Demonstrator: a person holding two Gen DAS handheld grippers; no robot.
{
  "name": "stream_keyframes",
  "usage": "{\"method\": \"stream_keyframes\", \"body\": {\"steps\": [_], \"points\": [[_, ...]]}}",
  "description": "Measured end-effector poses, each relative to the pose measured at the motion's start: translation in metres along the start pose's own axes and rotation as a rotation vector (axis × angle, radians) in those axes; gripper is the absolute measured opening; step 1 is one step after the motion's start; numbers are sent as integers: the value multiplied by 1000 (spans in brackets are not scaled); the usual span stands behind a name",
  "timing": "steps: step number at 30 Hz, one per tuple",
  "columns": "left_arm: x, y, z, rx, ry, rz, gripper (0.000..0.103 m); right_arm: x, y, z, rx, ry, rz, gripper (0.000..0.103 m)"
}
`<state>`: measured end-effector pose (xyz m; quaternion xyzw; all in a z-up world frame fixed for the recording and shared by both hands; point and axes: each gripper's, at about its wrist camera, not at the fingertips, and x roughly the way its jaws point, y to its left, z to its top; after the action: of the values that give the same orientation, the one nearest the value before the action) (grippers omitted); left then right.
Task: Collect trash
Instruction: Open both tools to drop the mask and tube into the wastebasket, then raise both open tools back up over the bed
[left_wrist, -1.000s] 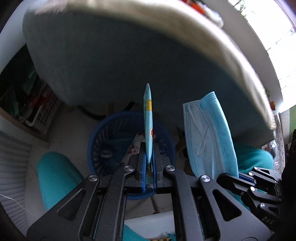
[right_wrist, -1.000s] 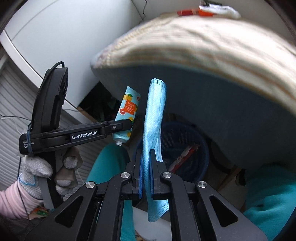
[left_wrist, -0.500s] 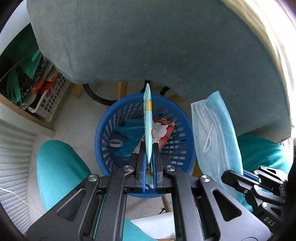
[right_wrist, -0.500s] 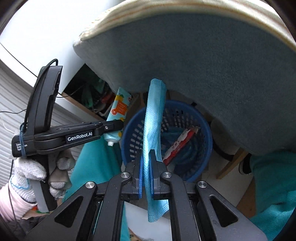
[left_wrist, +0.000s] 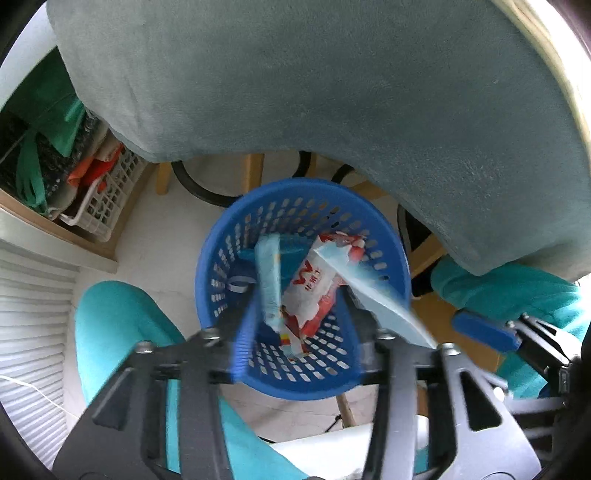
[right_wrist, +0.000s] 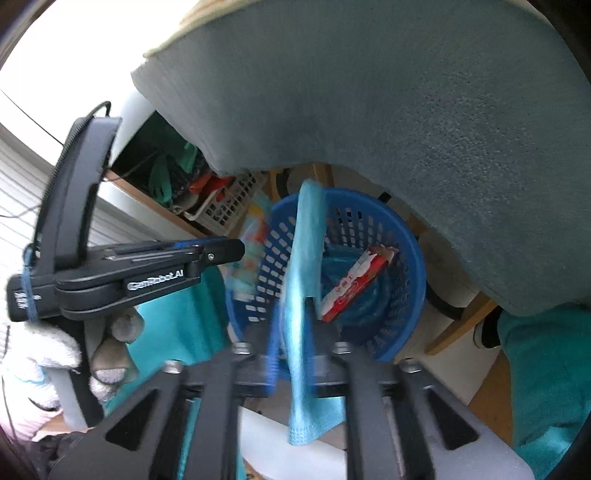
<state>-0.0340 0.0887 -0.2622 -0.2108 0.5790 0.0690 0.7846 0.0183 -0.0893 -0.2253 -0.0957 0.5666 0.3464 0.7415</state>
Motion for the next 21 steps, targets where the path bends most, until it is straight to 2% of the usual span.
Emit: {"method": "stream_keyframes", "body": {"steps": [2, 13, 16, 21], "points": [[1, 2, 1, 0, 1, 3, 45, 1, 0, -1, -6, -5, -21, 50], [-3, 3, 5, -8, -22, 8, 45, -4, -3, -1, -13, 0, -53, 52], [-10, 1, 8, 0, -37, 10, 45, -6, -3, 1, -12, 0, -64, 57], [-33, -5, 16, 31, -80, -6, 45, -21, -5, 5, -12, -25, -59, 57]]}}
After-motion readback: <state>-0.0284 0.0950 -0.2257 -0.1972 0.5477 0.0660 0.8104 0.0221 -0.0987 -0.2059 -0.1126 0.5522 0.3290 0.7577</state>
